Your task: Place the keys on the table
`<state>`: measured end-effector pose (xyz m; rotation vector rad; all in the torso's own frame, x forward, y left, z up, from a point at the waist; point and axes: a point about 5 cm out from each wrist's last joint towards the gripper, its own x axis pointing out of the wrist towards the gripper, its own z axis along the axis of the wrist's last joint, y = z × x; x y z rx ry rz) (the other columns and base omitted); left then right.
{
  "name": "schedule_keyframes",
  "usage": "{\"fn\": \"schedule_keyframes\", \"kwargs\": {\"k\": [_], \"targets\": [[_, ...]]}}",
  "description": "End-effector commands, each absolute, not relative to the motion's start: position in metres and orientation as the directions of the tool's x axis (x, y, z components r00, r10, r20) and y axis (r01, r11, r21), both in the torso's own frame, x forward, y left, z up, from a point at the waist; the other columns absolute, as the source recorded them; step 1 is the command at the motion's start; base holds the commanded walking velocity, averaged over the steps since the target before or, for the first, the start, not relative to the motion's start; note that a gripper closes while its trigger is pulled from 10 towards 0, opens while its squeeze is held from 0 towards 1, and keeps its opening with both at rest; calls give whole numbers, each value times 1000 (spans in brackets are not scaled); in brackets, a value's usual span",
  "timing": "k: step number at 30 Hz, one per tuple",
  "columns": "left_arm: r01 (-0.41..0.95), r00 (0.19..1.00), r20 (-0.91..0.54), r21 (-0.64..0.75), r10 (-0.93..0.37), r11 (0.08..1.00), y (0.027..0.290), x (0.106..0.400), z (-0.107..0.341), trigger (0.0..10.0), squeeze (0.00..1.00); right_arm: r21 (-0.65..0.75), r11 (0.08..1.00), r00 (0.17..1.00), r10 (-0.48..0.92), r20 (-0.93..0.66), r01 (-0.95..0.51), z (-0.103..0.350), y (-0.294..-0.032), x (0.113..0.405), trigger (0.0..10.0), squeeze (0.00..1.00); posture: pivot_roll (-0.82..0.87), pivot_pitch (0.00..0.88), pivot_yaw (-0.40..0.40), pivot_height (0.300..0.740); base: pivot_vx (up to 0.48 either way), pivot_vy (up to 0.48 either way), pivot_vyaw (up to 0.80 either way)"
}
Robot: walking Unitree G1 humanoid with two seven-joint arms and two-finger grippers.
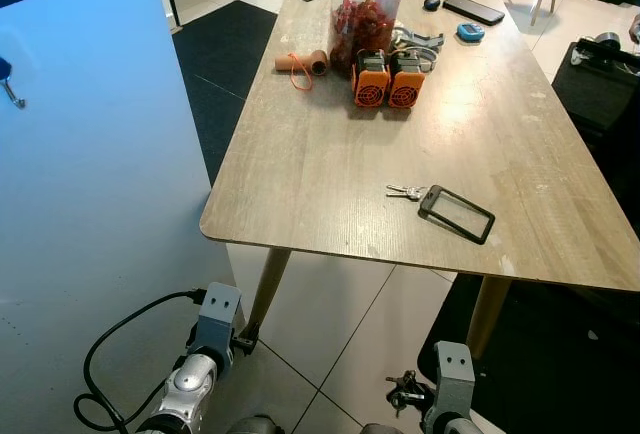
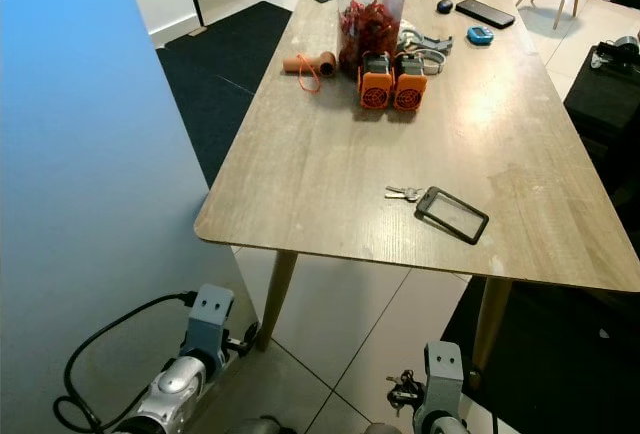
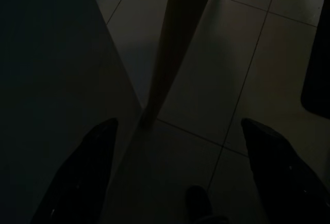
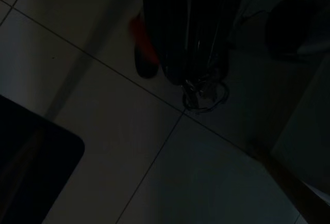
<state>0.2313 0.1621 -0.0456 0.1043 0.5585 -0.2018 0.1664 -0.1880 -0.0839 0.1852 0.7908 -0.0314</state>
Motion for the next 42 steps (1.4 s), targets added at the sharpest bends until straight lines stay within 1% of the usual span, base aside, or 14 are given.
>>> {"fn": "schedule_keyframes", "kwargs": {"k": [1, 10, 29, 33, 42], "targets": [[209, 828, -537, 33, -159, 977, 161, 229, -47, 10000, 0, 154, 982, 703, 35, -710, 106, -84, -189, 165, 10000, 0, 36, 80, -9, 740, 0, 0, 0], [248, 830, -527, 52, -184, 967, 157, 229, -46, 10000, 0, 151, 982, 701, 32, -713, 109, -85, -191, 163, 10000, 0, 34, 68, -8, 740, 0, 0, 0], [261, 828, -526, 53, -195, 964, 156, 229, -46, 10000, 0, 151, 982, 701, 31, -712, 110, -85, -191, 163, 10000, 0, 31, 56, -5, 740, 0, -457, 0], [235, 827, -531, 34, -182, 971, 157, 229, -47, 10000, 0, 152, 982, 701, 28, -713, 114, -85, -191, 163, 10000, 0, 31, 56, -5, 740, 0, 0, 0], [239, 825, -535, 44, -179, 970, 158, 230, -46, 10000, 0, 153, 978, 696, 14, -718, 139, -86, -193, 159, 10000, 0, 32, 60, -1, 740, 0, 0, 0]]}}
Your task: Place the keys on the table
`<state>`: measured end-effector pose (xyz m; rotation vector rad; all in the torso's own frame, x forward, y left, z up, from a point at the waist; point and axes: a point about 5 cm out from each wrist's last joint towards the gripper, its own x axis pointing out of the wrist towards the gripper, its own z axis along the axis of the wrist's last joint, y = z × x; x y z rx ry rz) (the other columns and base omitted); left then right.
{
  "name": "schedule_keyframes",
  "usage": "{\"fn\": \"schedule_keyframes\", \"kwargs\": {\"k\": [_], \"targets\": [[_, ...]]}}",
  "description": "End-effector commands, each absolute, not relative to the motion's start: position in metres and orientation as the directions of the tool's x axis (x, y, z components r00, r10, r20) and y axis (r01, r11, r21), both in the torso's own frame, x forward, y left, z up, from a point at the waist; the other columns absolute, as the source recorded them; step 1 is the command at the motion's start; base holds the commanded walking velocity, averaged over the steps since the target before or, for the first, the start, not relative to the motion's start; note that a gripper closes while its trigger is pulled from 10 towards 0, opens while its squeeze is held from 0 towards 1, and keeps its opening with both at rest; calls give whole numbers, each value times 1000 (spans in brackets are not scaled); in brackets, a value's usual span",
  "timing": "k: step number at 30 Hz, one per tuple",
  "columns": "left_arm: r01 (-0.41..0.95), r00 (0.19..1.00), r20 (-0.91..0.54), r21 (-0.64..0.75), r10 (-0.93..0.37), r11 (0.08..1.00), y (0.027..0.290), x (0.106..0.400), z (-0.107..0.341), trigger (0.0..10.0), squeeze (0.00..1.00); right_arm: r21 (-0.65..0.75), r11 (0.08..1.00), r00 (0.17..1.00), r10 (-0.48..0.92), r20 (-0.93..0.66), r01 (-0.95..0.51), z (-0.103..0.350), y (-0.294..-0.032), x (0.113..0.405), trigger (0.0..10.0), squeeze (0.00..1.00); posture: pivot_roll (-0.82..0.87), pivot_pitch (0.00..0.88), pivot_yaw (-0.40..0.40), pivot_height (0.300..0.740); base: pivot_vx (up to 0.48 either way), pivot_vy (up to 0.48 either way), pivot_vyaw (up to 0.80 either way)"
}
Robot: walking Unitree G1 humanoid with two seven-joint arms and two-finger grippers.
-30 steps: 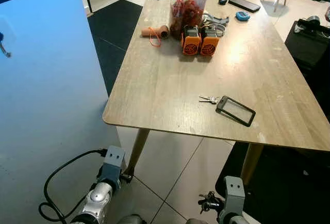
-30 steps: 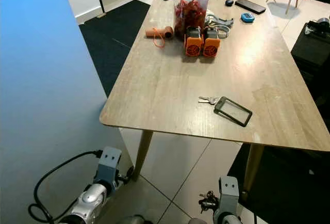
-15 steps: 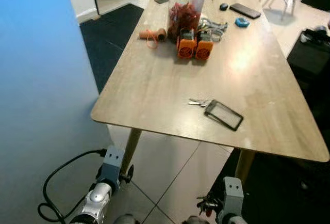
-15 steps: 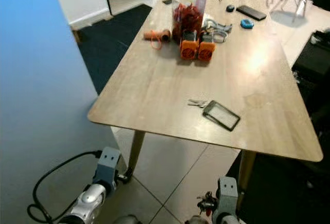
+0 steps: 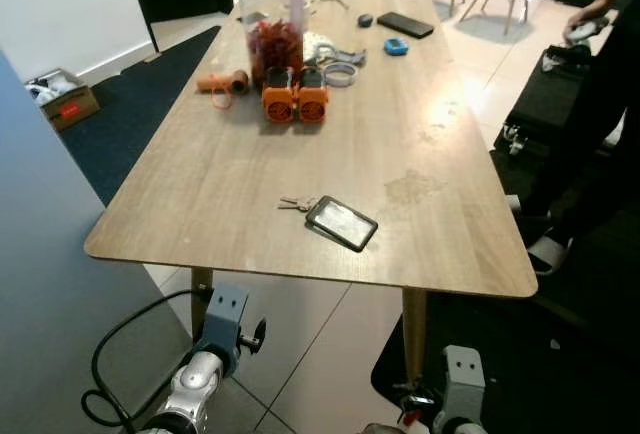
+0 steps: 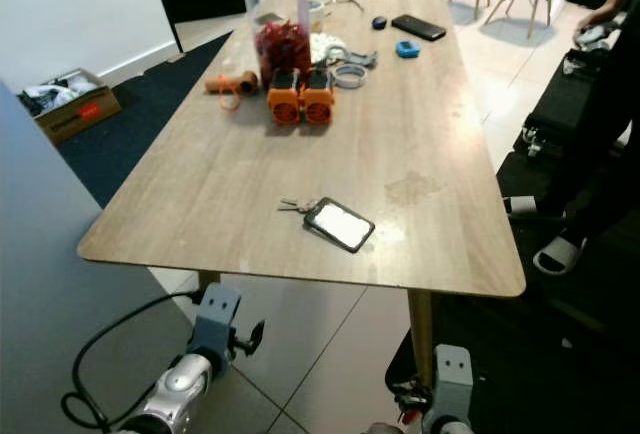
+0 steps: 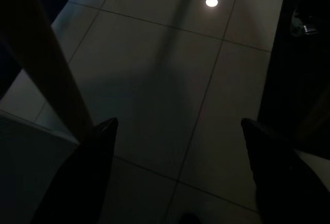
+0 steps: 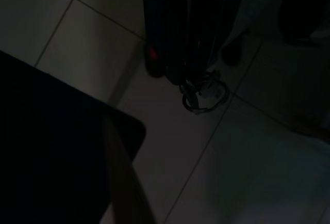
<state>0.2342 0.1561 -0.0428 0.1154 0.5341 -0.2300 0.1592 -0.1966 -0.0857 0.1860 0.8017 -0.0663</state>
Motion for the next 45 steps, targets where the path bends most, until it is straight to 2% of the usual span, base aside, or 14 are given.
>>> {"fn": "schedule_keyframes", "kwargs": {"k": [1, 5, 9, 14, 18, 20, 21, 25, 31, 32, 37, 40, 43, 45], "targets": [[240, 825, -536, 45, -179, 970, 158, 230, -46, 10000, 0, 153, 976, 694, 2, -720, 156, -87, -195, 158, 10000, 0, 32, 60, -1, 740, 0, 0, 0], [243, 826, -534, 47, -181, 969, 156, 231, -46, 10000, 0, 152, 930, 679, -125, -723, 334, -87, -218, 148, 10000, 0, 36, 67, -4, 740, 0, 0, 0], [243, 826, -534, 47, -181, 969, 155, 231, -46, 10000, 0, 146, 912, 671, -166, -723, 383, -87, -225, 145, 10000, 0, 36, 68, -4, 740, 0, 0, 0], [238, 827, -533, 46, -178, 970, 155, 230, -46, 10000, 0, -20, 755, 558, -502, -660, 656, -70, -311, 102, 10000, 0, 32, 74, -6, 740, 0, 0, 0], [238, 827, -534, 46, -178, 970, 155, 230, -46, 10000, 0, -37, 725, 546, -551, -631, 688, -62, -327, 98, 10000, 0, 30, 75, -6, 740, 0, 0, 0], [238, 825, -536, 45, -177, 970, 155, 229, -47, 10000, 0, -52, 655, 527, -649, -549, 754, -41, -362, 94, 10000, 0, 26, 76, -6, 740, 0, 0, 0], [238, 825, -536, 45, -177, 970, 155, 229, -47, 10000, 0, -52, 655, 527, -649, -549, 754, -41, -362, 94, 10000, 0, 26, 76, -6, 740, 0, 0, 0], [238, 823, -539, 42, -179, 970, 155, 228, -48, 10000, 0, -22, 603, 563, -758, -328, 798, 13, -415, 115, 10000, 0, 23, 77, -9, 740, 0, 0, 0], [235, 824, -538, 39, -178, 971, 154, 228, -48, 10000, 0, 70, 593, 597, -793, -122, 802, 62, -441, 142, 10000, 0, 27, 77, -12, 740, 0, 0, 0], [231, 825, -538, 37, -175, 972, 155, 228, -48, 10000, 0, 162, 612, 618, -786, 18, 774, 98, -452, 164, 10000, 0, 28, 76, -13, 740, 0, 0, 0], [230, 825, -538, 37, -174, 973, 156, 227, -48, 10000, 0, 223, 654, 645, -755, 121, 723, 127, -455, 184, 10000, 0, 27, 75, -14, 740, 0, 0, 0], [227, 825, -539, 36, -173, 973, 156, 227, -48, 10000, 0, 252, 743, 717, -667, 201, 620, 155, -449, 212, 10000, 0, 28, 73, -15, 740, 0, 0, 0], [225, 825, -539, 35, -172, 974, 157, 227, -48, 10000, 0, 224, 897, 865, -432, 255, 382, 182, -418, 256, 10000, 0, 29, 72, -15, 740, 0, 0, 0], [225, 825, -539, 34, -172, 974, 157, 227, -48, 10000, 0, 209, 939, 907, -324, 269, 273, 190, -401, 271, 10000, 0, 29, 72, -14, 740, 0, 0, 0]]}}
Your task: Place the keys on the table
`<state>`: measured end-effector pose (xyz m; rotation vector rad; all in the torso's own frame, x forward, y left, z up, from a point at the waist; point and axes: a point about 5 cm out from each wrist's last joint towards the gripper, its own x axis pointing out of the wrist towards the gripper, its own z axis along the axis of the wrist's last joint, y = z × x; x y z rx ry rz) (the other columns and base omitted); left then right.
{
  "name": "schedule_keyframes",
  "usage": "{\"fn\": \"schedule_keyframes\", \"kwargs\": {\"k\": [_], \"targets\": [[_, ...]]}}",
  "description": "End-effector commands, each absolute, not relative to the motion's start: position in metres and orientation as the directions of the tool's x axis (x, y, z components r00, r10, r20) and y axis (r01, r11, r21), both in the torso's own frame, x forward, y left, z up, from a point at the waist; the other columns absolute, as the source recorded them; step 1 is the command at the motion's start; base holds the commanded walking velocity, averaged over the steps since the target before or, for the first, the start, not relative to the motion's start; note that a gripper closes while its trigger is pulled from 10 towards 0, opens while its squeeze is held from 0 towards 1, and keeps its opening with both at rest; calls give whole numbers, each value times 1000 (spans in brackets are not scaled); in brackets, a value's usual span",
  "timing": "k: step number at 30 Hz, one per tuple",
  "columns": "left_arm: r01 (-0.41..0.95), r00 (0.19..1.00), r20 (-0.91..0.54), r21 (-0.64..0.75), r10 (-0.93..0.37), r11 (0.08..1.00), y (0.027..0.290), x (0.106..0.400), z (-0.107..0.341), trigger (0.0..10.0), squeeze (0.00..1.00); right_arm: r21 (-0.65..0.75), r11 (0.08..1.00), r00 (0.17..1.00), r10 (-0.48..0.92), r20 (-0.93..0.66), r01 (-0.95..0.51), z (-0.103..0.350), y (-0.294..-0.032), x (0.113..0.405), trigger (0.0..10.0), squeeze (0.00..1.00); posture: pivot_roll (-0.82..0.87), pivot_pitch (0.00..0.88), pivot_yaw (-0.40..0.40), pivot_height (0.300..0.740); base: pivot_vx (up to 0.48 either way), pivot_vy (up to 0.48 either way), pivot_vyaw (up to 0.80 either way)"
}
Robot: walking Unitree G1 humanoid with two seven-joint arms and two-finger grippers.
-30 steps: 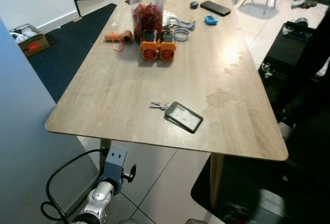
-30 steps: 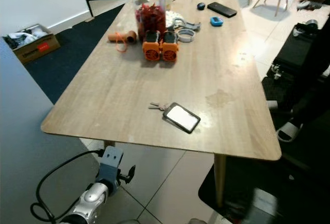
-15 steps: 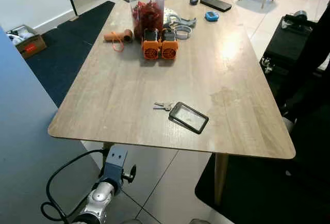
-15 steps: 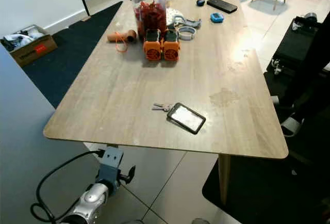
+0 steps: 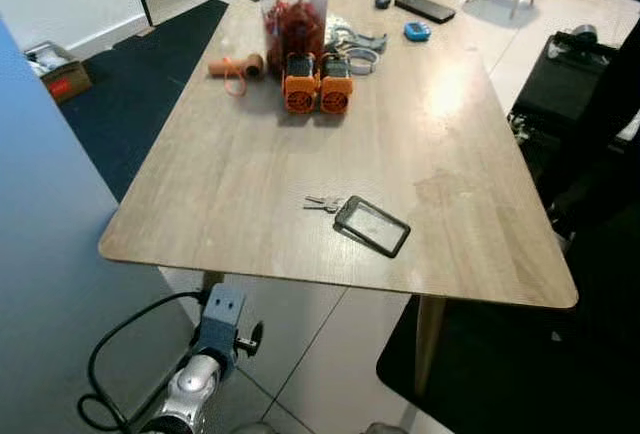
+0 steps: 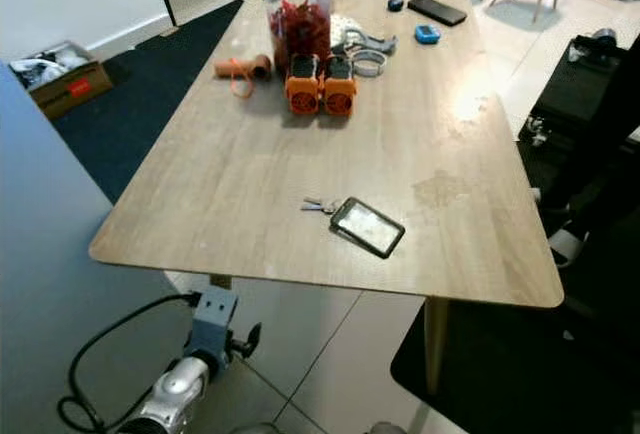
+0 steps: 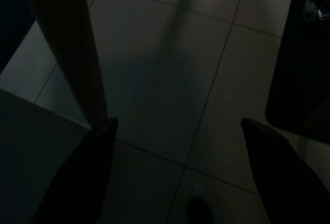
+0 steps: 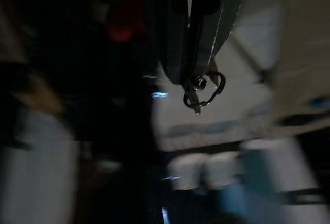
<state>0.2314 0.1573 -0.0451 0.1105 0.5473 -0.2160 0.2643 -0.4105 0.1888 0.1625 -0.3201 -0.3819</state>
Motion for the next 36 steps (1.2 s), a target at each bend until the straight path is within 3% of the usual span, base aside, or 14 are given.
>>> {"fn": "schedule_keyframes", "kwargs": {"k": [1, 3, 7, 11, 16, 23, 36], "targets": [[225, 825, -539, 33, -172, 974, 157, 227, -48, 10000, 0, 198, 959, 927, -251, 278, 200, 195, -389, 280, 10000, 0, 30, 72, -15, 740, 0, 0, 0], [225, 825, -539, 33, -172, 974, 157, 228, -48, 10000, 0, 191, 974, 942, -174, 288, 122, 200, -376, 289, 10000, 0, 32, 72, -16, 740, 0, 0, 0], [220, 827, -536, 31, -170, 975, 158, 228, -47, 10000, 0, 145, 978, 948, 103, 301, -152, 217, -326, 311, 10000, 0, 36, 70, -17, 740, 0, 0, 0], [218, 827, -536, 30, -168, 975, 158, 228, -47, 10000, 0, 109, 954, 932, 241, 272, -279, 217, -301, 316, 10000, 0, 37, 71, -17, 740, 0, 0, 0], [219, 826, -537, 27, -171, 975, 159, 227, -48, 10000, 0, 47, 828, 824, 548, 146, -559, 211, -244, 310, 10000, 0, 36, 70, -16, 740, 0, 0, 0], [220, 827, -535, 21, -175, 975, 158, 227, -48, 10000, 0, 22, 735, 735, 678, -7, -678, 197, -219, 297, 10000, 0, 35, 73, -17, 740, 0, 0, 0], [225, 825, -536, 19, -180, 974, 158, 227, -48, 10000, 0, 3, 750, 747, 658, -94, -661, 185, -221, 290, 10000, 0, 34, 75, -13, 740, 0, 0, 0]]}}
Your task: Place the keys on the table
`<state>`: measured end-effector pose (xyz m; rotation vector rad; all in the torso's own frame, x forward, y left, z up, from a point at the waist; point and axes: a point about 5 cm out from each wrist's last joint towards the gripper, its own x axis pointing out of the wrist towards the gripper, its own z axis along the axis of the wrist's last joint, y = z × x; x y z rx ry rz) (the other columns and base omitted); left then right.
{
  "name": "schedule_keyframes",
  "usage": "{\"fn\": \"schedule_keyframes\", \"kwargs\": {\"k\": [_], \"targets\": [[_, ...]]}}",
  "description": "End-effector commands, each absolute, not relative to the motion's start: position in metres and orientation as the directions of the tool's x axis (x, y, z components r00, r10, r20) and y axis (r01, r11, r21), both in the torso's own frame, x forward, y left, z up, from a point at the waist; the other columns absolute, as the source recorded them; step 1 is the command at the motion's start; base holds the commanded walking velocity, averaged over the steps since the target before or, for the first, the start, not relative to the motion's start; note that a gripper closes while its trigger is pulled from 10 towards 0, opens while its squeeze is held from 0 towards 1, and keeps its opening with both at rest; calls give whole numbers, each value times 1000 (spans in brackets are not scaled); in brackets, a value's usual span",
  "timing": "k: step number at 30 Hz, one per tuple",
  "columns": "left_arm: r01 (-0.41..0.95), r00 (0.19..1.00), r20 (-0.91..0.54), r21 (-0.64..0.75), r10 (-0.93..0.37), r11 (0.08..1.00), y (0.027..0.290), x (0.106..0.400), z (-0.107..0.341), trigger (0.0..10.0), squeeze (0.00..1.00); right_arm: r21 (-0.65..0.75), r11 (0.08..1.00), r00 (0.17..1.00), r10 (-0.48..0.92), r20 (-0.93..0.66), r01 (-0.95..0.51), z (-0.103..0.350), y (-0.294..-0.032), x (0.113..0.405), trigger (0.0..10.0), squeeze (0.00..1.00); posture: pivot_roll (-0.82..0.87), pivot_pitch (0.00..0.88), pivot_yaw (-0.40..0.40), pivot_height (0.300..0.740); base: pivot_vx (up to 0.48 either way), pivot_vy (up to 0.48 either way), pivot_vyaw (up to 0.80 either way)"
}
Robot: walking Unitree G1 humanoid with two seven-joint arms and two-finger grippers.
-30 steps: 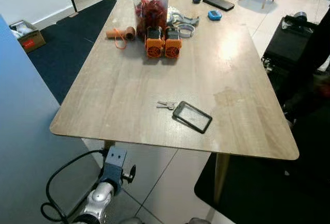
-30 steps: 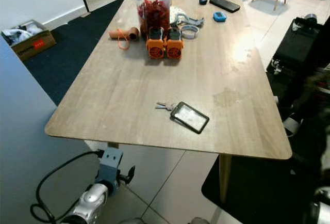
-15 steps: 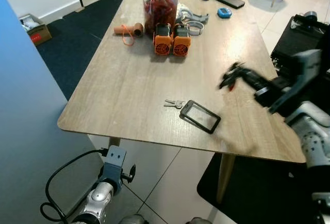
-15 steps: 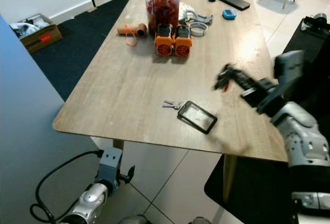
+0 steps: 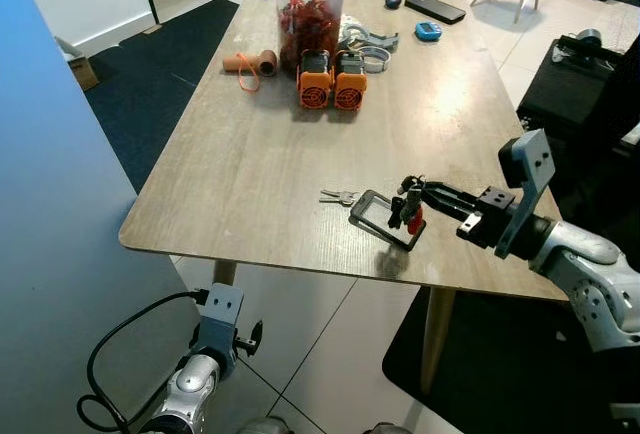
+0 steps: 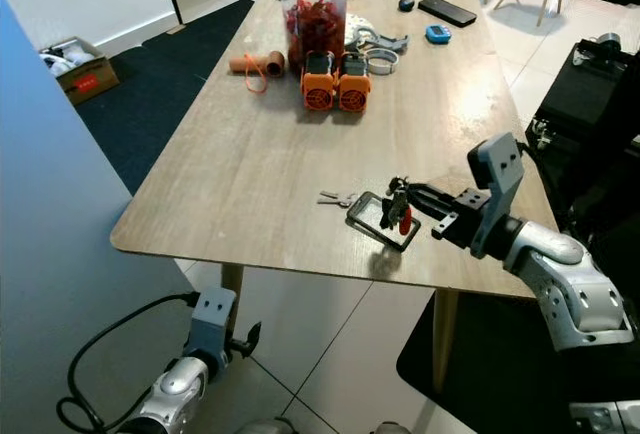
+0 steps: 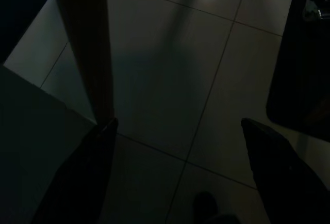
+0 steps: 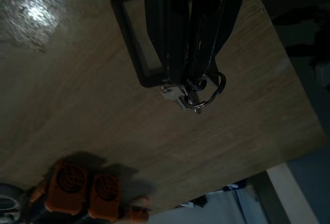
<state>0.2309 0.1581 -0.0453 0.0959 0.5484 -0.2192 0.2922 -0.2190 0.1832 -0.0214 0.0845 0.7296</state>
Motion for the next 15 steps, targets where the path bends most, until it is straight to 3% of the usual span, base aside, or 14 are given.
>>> {"fn": "schedule_keyframes", "kwargs": {"k": [1, 15], "targets": [[226, 825, -536, 19, -181, 974, 158, 227, -48, 10000, 0, 5, 752, 748, 657, -95, -660, 185, -222, 289, 10000, 0, 34, 75, -13, 740, 0, 0, 0], [225, 825, -537, 21, -179, 974, 158, 227, -48, 10000, 0, 5, 766, 763, 640, -91, -643, 185, -221, 291, 10000, 0, 39, 75, -13, 740, 0, 0, 0]]}}
